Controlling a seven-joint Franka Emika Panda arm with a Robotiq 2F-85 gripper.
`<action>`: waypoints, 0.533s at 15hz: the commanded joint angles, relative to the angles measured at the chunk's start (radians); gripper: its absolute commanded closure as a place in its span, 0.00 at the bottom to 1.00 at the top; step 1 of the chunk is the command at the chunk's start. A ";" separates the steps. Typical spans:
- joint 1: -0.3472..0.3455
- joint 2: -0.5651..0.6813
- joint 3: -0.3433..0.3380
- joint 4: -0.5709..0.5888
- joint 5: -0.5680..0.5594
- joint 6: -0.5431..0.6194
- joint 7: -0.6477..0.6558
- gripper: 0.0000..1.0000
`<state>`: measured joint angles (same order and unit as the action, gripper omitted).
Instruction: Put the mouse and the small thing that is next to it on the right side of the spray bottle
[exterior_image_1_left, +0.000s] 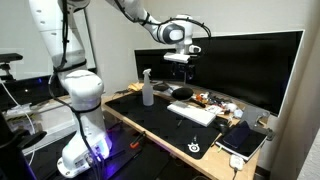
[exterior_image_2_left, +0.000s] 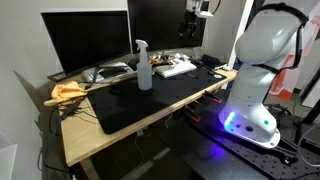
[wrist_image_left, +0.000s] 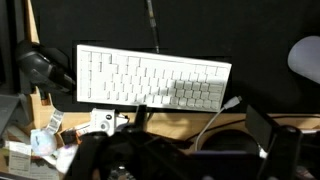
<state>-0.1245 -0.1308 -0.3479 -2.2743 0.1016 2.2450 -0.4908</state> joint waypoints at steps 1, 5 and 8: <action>-0.028 0.001 0.028 0.003 0.004 -0.004 -0.002 0.00; -0.043 0.013 0.021 -0.004 -0.024 0.017 -0.048 0.00; -0.076 0.030 0.002 -0.010 -0.041 0.037 -0.123 0.00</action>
<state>-0.1593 -0.1121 -0.3410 -2.2735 0.0781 2.2502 -0.5411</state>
